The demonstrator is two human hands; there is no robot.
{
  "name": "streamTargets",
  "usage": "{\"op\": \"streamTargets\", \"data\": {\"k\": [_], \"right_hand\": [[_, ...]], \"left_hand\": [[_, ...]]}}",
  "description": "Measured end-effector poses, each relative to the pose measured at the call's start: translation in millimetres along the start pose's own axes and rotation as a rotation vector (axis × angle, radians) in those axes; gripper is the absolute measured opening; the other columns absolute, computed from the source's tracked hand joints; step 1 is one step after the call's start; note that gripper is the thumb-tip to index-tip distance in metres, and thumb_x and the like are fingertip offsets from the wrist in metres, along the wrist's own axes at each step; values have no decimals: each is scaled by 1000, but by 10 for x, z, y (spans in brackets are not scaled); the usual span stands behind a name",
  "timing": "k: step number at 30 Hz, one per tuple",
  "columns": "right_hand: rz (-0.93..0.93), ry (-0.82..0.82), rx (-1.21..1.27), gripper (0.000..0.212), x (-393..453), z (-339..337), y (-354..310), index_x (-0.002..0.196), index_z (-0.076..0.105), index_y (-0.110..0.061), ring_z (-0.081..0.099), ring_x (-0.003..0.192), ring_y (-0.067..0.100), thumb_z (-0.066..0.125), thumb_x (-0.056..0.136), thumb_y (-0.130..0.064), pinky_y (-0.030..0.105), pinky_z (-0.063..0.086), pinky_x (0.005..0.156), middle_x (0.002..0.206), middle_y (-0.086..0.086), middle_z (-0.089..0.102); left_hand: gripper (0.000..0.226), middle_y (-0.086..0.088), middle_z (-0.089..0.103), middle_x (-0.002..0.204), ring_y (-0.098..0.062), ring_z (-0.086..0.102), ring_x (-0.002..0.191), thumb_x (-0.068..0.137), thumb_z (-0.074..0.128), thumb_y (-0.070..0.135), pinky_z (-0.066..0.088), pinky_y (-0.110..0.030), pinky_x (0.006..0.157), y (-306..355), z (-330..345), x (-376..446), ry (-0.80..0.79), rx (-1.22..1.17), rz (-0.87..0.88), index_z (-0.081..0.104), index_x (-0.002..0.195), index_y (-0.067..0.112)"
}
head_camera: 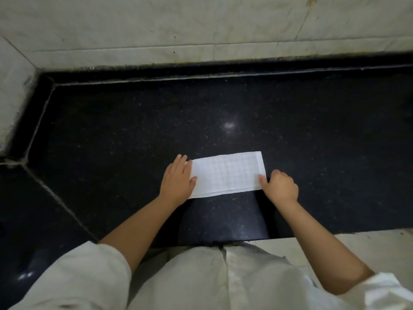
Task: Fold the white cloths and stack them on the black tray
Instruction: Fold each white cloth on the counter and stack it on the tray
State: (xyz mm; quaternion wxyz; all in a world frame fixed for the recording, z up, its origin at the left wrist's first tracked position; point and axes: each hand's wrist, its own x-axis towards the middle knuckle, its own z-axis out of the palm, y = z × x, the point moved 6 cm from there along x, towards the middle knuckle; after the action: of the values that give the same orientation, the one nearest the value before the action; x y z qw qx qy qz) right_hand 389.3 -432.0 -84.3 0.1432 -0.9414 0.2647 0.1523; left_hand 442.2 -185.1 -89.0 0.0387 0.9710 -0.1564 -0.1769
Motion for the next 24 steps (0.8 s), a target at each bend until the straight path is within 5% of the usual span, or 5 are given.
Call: {"op": "streamTargets", "data": {"k": [6,11,18,20,24], "right_hand": [[135,-80,14,39,10,148,-70,117,51,1,51,115,34,46,93,-30,39,42,94,125,19,53],[99,34,379,9,3,53,-123,80,46,-5,51,79,26,52,86,-8,32,40,67,89,17,56],[-314,158,611,23,-236,-254,-947,67,44,-10,40,59,11,59,80,1,6,35,54,66,-3,44],[-444,154,588,7,-346,-165,-1209,75,54,1,44,67,15,58,81,2,13,32,55,72,7,51],[-653,-33,303,12,-468,334,-1601,92,58,6,54,85,26,51,86,-1,30,38,70,94,19,61]], "left_hand": [[63,-6,-12,158,-20,-12,146,100,20,41,-6,-42,119,-35,254,70,-115,69,-81,-5,149,10],[64,-6,-13,158,-20,-14,146,100,19,43,-9,-46,117,-32,232,126,-119,86,-69,-7,149,11],[63,-7,-10,158,-22,-12,146,99,21,44,-5,-46,118,-119,131,84,-59,25,-120,-5,149,16],[62,-8,-8,159,-21,-11,147,99,22,43,-3,-45,118,-248,118,-29,-27,-6,-183,-2,149,14],[60,-9,-3,159,-22,-6,147,100,25,40,0,-45,119,-543,156,-307,9,-38,-286,3,150,13]]}}
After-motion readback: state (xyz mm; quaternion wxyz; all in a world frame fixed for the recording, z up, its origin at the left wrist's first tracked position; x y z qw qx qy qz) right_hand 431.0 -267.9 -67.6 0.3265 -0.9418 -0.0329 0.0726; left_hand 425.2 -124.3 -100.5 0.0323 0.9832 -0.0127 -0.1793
